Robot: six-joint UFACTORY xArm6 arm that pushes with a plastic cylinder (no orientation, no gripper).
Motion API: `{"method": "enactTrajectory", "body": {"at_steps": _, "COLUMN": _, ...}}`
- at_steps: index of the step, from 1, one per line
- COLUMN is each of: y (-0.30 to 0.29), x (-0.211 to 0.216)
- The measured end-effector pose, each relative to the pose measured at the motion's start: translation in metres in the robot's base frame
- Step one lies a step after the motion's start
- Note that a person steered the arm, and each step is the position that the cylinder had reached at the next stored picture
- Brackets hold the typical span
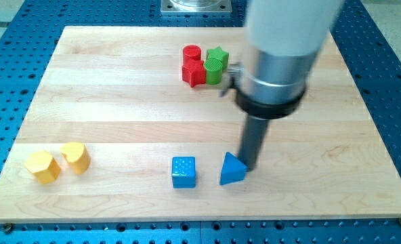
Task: Move the blue blocks slightly to the right
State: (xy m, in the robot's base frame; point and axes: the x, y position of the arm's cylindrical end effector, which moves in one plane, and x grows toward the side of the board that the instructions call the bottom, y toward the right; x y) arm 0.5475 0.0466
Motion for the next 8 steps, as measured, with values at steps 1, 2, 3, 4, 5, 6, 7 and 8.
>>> {"method": "enactTrajectory", "body": {"at_steps": 1, "y": -0.047, "x": 0.002}}
{"method": "enactTrajectory", "body": {"at_steps": 2, "y": -0.047, "x": -0.027}}
{"method": "enactTrajectory", "body": {"at_steps": 3, "y": -0.085, "x": -0.041}}
{"method": "enactTrajectory", "body": {"at_steps": 4, "y": -0.138, "x": 0.004}}
{"method": "enactTrajectory", "body": {"at_steps": 5, "y": -0.107, "x": 0.025}}
{"method": "enactTrajectory", "body": {"at_steps": 6, "y": -0.044, "x": 0.021}}
{"method": "enactTrajectory", "body": {"at_steps": 7, "y": -0.061, "x": 0.009}}
{"method": "enactTrajectory", "body": {"at_steps": 8, "y": -0.076, "x": -0.032}}
